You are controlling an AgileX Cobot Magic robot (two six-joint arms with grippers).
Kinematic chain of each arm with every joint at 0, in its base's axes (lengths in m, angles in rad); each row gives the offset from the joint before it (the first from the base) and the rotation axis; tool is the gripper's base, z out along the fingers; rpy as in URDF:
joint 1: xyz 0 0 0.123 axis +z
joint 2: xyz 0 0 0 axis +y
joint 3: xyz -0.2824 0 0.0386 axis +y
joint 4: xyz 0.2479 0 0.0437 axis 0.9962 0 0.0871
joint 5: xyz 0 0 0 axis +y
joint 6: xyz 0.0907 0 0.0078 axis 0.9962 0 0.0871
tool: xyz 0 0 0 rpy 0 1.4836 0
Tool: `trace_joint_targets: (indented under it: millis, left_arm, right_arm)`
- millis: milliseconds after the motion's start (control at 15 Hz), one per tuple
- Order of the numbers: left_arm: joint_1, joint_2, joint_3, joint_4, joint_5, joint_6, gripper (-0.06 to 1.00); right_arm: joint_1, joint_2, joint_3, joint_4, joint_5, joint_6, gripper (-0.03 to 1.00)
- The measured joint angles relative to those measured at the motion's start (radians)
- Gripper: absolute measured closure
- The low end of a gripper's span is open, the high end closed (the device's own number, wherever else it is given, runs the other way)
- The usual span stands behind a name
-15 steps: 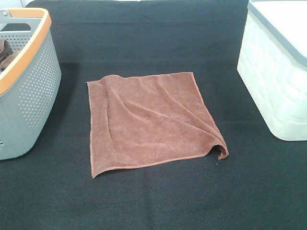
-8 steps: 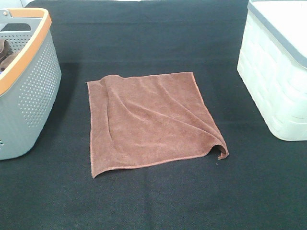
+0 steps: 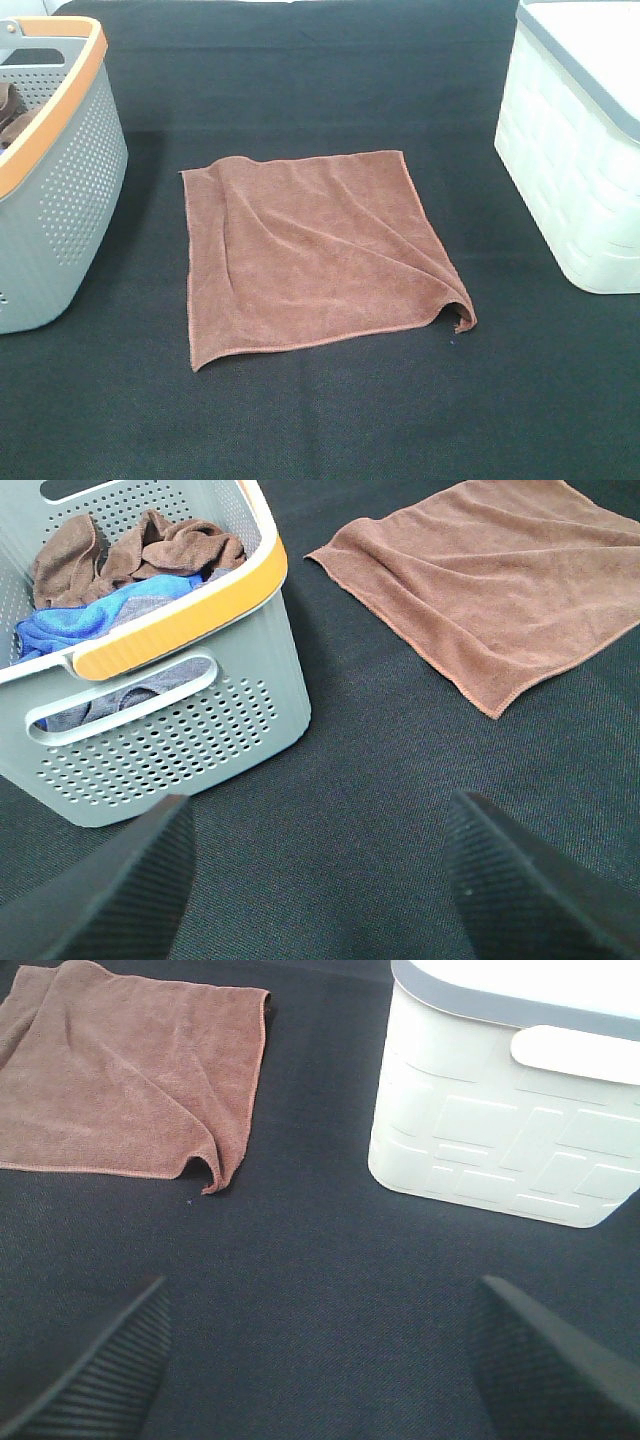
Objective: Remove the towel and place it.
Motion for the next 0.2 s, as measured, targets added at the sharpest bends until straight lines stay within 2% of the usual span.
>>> trace_joint_targets:
  millis: [200]
  left_arm:
    - [0.000, 0.000, 0.000, 0.000, 0.000, 0.000, 0.27]
  right_arm:
    - [0.000, 0.000, 0.000, 0.000, 0.000, 0.000, 0.20]
